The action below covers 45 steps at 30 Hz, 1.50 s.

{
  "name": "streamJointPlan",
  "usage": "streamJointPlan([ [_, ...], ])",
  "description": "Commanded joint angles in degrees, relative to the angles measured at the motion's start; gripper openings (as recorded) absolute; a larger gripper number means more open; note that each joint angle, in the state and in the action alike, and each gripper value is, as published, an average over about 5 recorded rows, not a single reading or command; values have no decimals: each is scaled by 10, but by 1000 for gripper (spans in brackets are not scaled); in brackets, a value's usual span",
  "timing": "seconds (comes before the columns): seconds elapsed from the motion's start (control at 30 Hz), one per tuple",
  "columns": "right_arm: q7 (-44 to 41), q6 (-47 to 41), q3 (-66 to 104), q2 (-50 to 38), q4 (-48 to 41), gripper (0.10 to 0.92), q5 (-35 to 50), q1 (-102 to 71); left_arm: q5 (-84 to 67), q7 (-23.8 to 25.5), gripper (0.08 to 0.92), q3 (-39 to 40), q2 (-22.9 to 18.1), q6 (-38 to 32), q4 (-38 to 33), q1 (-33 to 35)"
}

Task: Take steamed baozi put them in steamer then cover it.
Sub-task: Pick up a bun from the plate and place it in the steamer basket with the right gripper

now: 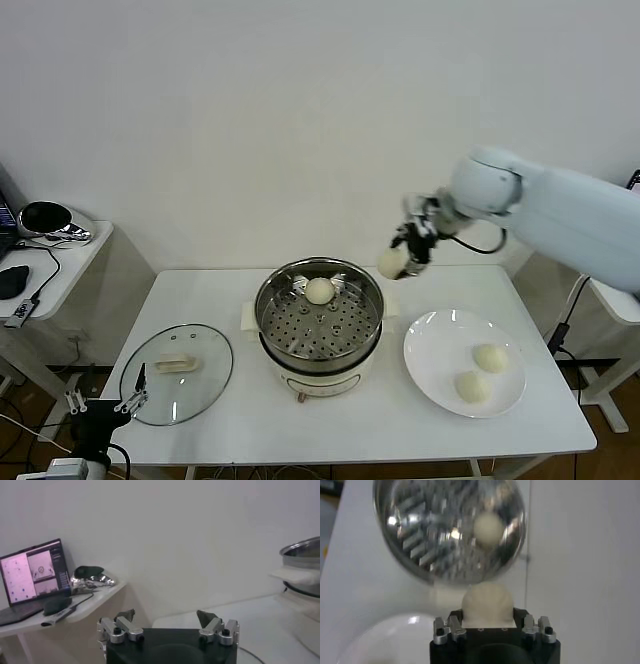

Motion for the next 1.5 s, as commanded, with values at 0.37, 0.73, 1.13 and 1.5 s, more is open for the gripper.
streamJointPlan([
  [0.37, 58, -93, -49, 239, -132, 619, 87, -58, 0, 0, 823, -2, -9, -3, -4, 7],
  [0.73, 60, -101, -37, 281, -212, 619, 71, -112, 1, 1, 823, 0, -11, -4, -4, 6],
  [1.13, 67, -111, -34, 303, -251, 621, 68, -136, 1, 1, 823, 1, -9, -5, -3, 3],
  [1.5, 52, -113, -34, 257, -201, 815, 80, -91, 1, 1, 823, 0, -10, -5, -6, 5],
])
